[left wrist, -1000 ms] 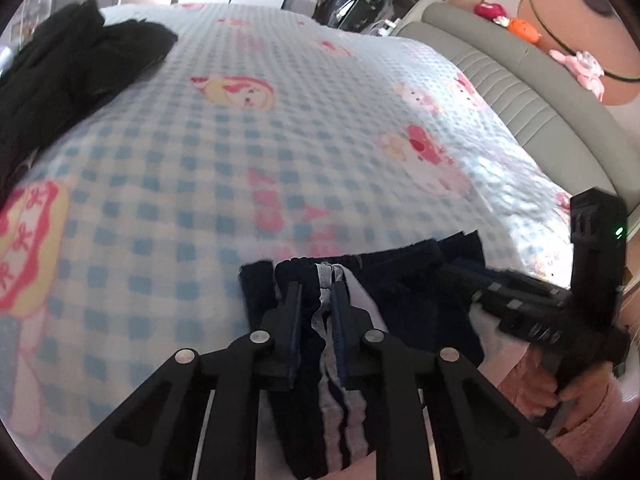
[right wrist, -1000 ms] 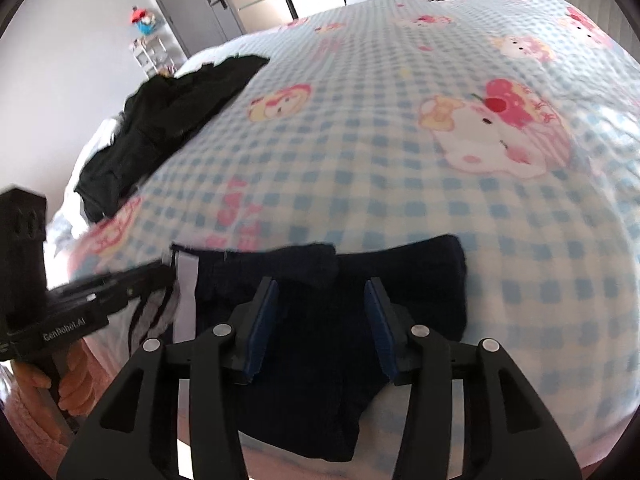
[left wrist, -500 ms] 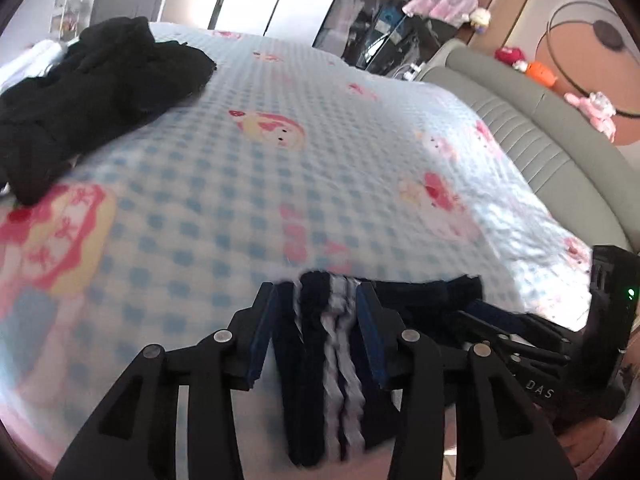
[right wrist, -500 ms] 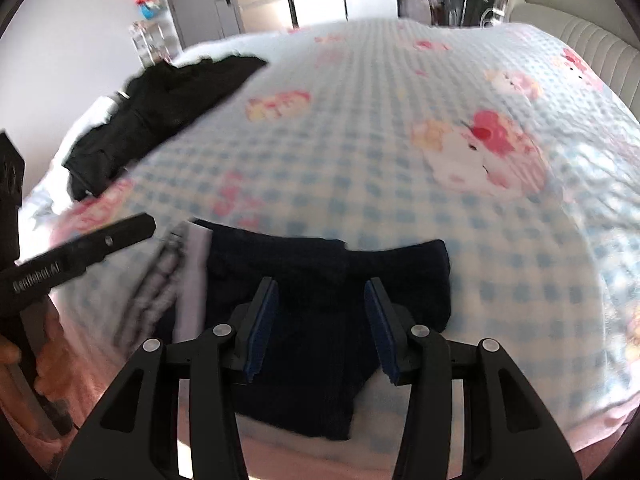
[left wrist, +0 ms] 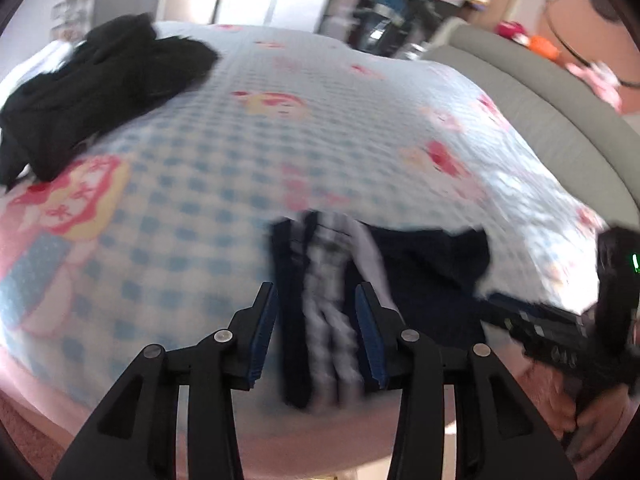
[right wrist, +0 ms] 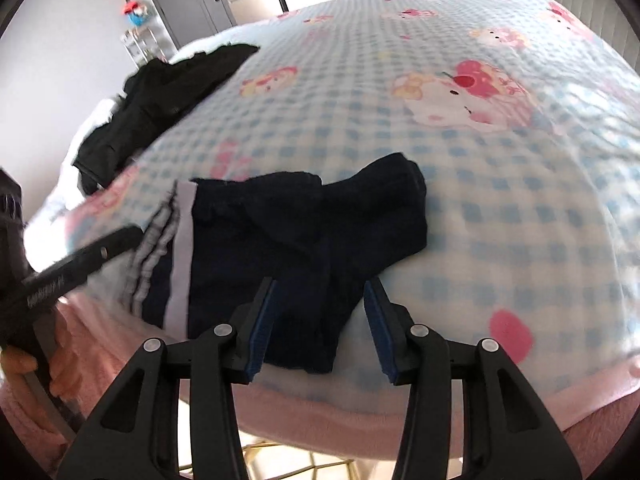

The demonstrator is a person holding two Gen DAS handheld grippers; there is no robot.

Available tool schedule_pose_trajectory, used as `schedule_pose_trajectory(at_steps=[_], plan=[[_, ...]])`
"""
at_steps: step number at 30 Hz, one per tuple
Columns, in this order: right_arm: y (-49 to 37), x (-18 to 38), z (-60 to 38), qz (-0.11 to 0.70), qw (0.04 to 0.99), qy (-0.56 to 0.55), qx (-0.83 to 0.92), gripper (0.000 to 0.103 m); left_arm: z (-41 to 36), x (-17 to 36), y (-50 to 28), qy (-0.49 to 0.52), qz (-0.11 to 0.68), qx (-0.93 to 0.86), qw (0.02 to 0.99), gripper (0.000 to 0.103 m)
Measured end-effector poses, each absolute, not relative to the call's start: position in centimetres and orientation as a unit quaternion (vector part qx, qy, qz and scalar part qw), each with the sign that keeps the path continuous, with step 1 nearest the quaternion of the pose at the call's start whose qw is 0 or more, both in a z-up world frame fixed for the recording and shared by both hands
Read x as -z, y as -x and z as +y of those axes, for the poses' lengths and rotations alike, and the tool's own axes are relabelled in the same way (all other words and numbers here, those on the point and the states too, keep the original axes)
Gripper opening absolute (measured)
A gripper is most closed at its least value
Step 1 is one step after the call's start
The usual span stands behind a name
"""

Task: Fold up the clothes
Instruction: 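Open both grippers and release the folded navy garment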

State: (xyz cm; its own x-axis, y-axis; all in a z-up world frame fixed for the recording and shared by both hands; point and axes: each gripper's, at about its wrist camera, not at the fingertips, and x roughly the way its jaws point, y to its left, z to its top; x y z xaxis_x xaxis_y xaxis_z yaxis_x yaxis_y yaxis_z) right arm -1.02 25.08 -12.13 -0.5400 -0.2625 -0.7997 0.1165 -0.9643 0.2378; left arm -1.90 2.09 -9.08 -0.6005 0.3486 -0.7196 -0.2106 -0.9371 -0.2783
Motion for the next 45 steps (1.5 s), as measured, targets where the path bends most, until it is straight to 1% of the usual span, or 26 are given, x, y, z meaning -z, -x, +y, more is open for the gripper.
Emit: schedule_pose_trajectory(at_steps=[5,6,9,11,14,16,18,21,24,28,29,31,34,38,40,42,43,45], plan=[[-0.1,13.0,24.8,-0.064,0.102,-0.477,0.871,0.046,3.1,10.9,0.7,0.444,-0.042,-0.884,0.139,0.042],[-0.4,13.2,24.9,-0.062,0.103,-0.478,0.87,0.046,2.9,11.1,0.7,0.447,-0.043,-0.883,0.137,0.042],[-1.0,13.6,25.3,-0.062,0.109,-0.479,0.869,0.046,1.3,10.5,0.3,0.443,-0.085,-0.879,0.155,0.043],[-1.1,13.6,25.5,-0.061,0.109,-0.479,0.869,0.046,1.0,10.3,0.0,0.439,-0.089,-0.88,0.155,0.043],[-1.2,13.8,25.4,-0.044,0.094,-0.48,0.871,0.046,1.2,11.1,0.3,0.452,-0.043,-0.885,0.109,0.043],[-1.1,13.8,26.0,-0.057,0.087,-0.479,0.871,0.047,0.5,11.5,0.7,0.461,-0.049,-0.881,0.096,0.045],[-1.0,13.7,26.8,-0.082,0.081,-0.478,0.871,0.048,-0.7,11.0,0.5,0.458,-0.097,-0.877,0.11,0.045],[-1.5,13.0,26.8,-0.086,0.076,-0.462,0.879,0.049,-0.9,9.9,-0.5,0.431,-0.117,-0.884,0.14,0.046],[-1.8,12.8,25.6,-0.082,0.099,-0.454,0.881,0.049,0.5,10.3,-0.7,0.438,-0.091,-0.88,0.159,0.046],[-1.5,13.9,24.1,-0.042,0.091,-0.476,0.873,0.049,1.0,12.0,-0.5,0.471,-0.053,-0.87,0.136,0.046],[-1.5,14.2,24.1,-0.038,0.087,-0.481,0.872,0.049,0.7,12.1,-0.5,0.472,-0.053,-0.87,0.13,0.046],[-1.6,14.3,24.8,-0.053,0.08,-0.482,0.871,0.05,0.1,11.8,-0.6,0.47,-0.059,-0.872,0.124,0.046],[-1.7,13.8,25.6,-0.069,0.068,-0.478,0.873,0.05,-0.2,11.3,-0.8,0.468,-0.075,-0.87,0.136,0.046],[-1.8,12.9,24.6,-0.063,0.09,-0.466,0.878,0.051,0.9,11.4,-1.3,0.47,-0.058,-0.866,0.157,0.046],[-1.5,13.0,23.8,-0.053,0.092,-0.468,0.877,0.051,0.5,11.4,-0.6,0.472,-0.086,-0.862,0.166,0.046],[-1.0,13.0,23.8,-0.065,0.095,-0.469,0.876,0.051,-0.4,11.2,0.8,0.474,-0.132,-0.852,0.176,0.046],[-0.5,12.9,24.0,-0.08,0.099,-0.47,0.874,0.051,-0.6,11.2,1.3,0.475,-0.142,-0.849,0.181,0.046],[0.4,12.6,24.1,-0.091,0.101,-0.466,0.874,0.051,-0.3,11.1,2.2,0.476,-0.139,-0.847,0.189,0.046]])
